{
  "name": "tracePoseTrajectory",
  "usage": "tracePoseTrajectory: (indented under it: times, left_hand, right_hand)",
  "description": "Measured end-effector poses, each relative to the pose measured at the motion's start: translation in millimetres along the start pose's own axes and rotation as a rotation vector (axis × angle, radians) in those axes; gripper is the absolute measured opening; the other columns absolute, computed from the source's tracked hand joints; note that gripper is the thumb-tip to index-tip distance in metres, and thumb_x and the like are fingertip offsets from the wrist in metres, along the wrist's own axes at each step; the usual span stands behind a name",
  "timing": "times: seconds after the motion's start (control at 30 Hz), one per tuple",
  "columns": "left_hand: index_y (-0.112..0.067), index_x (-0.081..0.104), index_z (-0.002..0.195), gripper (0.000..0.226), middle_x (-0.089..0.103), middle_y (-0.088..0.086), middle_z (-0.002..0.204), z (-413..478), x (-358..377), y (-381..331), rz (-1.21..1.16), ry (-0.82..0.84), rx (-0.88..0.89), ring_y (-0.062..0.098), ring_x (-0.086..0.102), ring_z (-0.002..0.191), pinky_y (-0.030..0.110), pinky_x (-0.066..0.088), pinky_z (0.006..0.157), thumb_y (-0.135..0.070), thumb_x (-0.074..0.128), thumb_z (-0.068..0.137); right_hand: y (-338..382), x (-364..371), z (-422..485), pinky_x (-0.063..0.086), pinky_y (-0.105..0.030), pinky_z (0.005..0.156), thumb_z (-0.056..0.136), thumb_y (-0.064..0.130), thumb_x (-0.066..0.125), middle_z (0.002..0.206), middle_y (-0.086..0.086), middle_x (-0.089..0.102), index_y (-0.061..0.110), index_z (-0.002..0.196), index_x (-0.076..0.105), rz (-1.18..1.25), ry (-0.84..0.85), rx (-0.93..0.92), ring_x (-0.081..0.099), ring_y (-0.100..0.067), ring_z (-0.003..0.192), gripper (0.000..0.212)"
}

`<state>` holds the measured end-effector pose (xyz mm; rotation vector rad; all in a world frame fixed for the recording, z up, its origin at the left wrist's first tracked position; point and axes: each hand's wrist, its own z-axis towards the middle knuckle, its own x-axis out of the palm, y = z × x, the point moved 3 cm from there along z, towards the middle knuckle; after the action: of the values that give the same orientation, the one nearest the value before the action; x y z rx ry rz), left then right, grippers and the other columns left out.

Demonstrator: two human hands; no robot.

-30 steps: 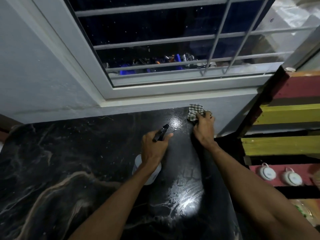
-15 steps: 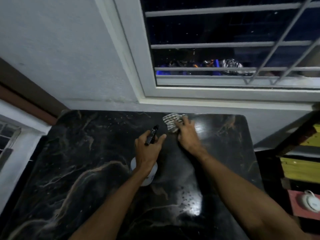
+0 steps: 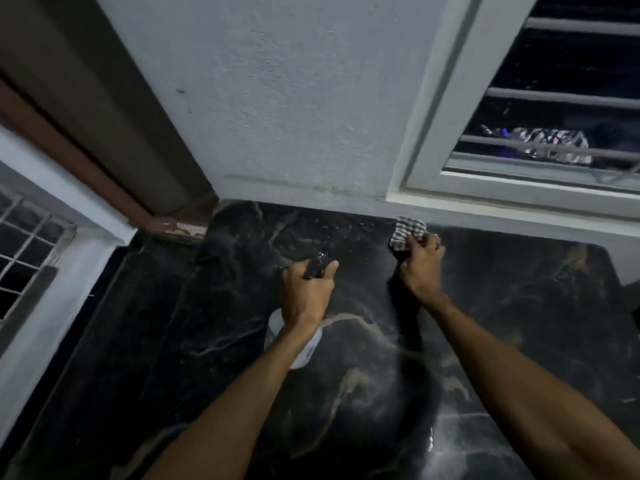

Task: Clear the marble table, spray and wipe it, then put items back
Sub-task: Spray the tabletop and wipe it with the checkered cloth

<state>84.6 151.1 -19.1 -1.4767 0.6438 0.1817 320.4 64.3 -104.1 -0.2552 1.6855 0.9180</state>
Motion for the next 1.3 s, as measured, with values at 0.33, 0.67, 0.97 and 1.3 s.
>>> tracePoseTrajectory:
  times: [0.33,0.67,0.97,1.3]
  left_hand:
    - [-0.025,0.054,0.057,0.041,0.066,0.0,0.066,41.4,-86.8,51.7,0.021,-0.033,-0.1,0.028,0.065,0.075,0.041,0.057,0.074,-0.056,0.072,0.078]
    - [-0.024,0.058,0.064,0.038,0.071,0.003,0.077,78.2,-137.7,84.2,0.01,-0.09,-0.166,0.032,0.067,0.088,0.042,0.055,0.082,-0.049,0.084,0.076]
    - [-0.023,0.056,0.062,0.038,0.062,-0.008,0.061,104.8,-180.5,103.3,-0.02,-0.191,-0.06,0.022,0.065,0.067,0.033,0.051,0.068,-0.042,0.086,0.078]
    - [-0.031,0.05,0.058,0.041,0.059,-0.012,0.057,107.9,-195.6,107.0,-0.03,-0.209,-0.058,0.001,0.058,0.058,0.024,0.042,0.064,-0.035,0.084,0.082]
  right_hand:
    - [117.9,49.3,-30.3,0.032,-0.048,0.114,0.084,0.001,0.054,0.153,-0.015,0.021,0.014,0.147,0.043,-0.014,0.147,-0.172,0.028,-0.039,0.131,0.065]
    - [216.7,92.5,-15.1,0.038,-0.045,0.105,0.086,0.003,0.051,0.152,-0.014,0.028,0.014,0.145,0.046,-0.013,0.161,-0.346,0.033,-0.038,0.122,0.06]
    - [329.4,147.5,41.3,0.036,-0.045,0.102,0.083,0.01,0.056,0.145,-0.018,0.035,0.015,0.14,0.05,-0.066,0.197,-0.51,0.038,-0.043,0.119,0.059]
    - [327.8,144.3,16.9,0.042,-0.051,0.101,0.082,0.009,0.058,0.148,-0.018,0.033,0.017,0.144,0.045,-0.113,0.176,-0.503,0.038,-0.041,0.116,0.063]
